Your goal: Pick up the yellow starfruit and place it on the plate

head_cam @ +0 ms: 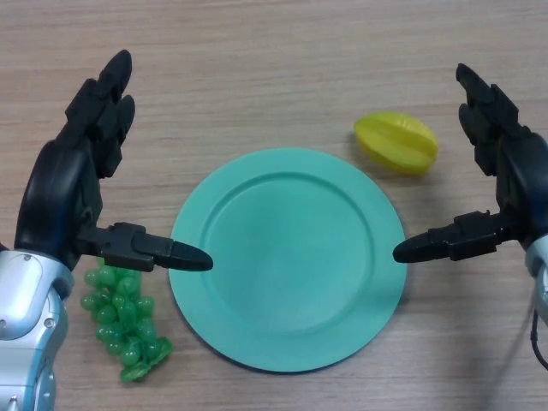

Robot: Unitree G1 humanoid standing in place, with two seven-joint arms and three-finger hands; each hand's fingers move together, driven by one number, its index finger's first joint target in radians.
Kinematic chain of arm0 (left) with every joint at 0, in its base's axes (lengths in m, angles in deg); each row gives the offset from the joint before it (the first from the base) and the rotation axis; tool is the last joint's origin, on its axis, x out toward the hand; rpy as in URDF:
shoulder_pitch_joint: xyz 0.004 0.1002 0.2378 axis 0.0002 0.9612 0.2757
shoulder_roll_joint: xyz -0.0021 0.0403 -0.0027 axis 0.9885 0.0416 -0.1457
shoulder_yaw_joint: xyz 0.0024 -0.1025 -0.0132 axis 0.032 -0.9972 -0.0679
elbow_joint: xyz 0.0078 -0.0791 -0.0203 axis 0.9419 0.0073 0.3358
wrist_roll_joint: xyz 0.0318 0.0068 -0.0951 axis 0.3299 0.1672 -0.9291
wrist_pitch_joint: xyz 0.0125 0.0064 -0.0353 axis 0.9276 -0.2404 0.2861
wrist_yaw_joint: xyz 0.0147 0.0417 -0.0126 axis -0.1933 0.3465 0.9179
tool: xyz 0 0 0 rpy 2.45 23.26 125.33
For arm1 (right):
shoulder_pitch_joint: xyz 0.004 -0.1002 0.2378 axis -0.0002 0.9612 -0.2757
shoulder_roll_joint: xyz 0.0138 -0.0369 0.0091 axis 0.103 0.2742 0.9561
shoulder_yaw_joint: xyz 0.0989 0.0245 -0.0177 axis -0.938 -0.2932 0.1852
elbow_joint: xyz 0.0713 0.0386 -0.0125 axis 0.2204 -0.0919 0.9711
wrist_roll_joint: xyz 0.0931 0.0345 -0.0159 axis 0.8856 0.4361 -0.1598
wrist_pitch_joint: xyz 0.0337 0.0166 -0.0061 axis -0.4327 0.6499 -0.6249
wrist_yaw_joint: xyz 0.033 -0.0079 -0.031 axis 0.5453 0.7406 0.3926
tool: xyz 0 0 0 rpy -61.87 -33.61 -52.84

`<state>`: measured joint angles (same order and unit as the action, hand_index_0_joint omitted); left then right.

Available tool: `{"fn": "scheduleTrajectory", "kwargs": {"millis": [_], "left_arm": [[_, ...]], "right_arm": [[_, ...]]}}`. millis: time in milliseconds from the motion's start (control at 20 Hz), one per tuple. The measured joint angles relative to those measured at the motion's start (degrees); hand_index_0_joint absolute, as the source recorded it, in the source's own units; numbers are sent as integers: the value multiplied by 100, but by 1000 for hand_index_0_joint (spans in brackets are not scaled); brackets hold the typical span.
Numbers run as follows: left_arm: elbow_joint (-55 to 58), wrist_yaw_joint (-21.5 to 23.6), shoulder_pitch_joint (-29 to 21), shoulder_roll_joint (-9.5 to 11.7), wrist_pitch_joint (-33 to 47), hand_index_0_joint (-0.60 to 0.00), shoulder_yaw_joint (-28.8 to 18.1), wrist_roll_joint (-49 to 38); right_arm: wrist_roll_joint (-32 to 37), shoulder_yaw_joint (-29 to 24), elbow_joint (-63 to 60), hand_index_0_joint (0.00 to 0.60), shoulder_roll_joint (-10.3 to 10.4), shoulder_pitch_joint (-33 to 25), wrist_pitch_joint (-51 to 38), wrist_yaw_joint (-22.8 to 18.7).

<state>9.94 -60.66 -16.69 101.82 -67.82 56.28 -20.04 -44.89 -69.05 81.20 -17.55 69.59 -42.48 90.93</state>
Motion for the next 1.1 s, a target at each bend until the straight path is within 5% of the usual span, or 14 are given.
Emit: {"fn": "scheduleTrajectory", "kwargs": {"millis": [600,1100], "left_arm": [[-103,20,-83,2,6,0,4,2],[-121,-43,32,18,62,0,-16,0]], "right_arm": [[-31,17,-688,0,-3,-370,-398,-6],[-1149,240,-2595,0,3,-1338,-1477,-371]]}}
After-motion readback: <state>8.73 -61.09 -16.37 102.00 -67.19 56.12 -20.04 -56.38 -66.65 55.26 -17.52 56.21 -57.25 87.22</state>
